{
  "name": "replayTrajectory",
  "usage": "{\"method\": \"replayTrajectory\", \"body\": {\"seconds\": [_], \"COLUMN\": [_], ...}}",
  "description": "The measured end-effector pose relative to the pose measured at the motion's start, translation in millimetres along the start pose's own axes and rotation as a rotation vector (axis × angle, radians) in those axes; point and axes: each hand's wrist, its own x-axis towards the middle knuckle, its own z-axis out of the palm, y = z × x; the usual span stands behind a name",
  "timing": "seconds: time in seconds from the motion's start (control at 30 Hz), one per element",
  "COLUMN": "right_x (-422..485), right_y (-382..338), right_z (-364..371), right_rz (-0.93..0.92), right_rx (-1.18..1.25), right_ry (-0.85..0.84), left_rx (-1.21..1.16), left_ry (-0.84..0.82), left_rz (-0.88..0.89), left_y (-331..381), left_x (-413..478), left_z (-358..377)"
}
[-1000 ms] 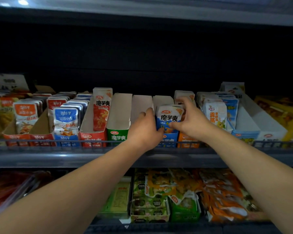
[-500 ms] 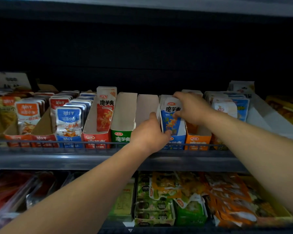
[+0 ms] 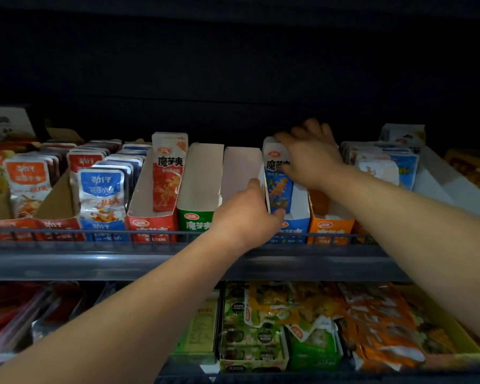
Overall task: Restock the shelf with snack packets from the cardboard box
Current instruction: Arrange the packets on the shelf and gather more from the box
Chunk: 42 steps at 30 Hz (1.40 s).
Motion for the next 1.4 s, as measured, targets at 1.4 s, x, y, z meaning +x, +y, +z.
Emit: {"method": "replayTrajectory", "body": {"seconds": [1.4], "right_x": [-323.7], "right_y": [-157.1], "right_z": [31.1], "right_rz": [0.038], "right_rx": [0.649], "right_ry": [-0.489], "left_rx": [0.052], "left_ry": [0.127], "left_rz": [0.051], "left_y": [-155.2], "left_x": [-184.8], "left_z": [44.4]}}
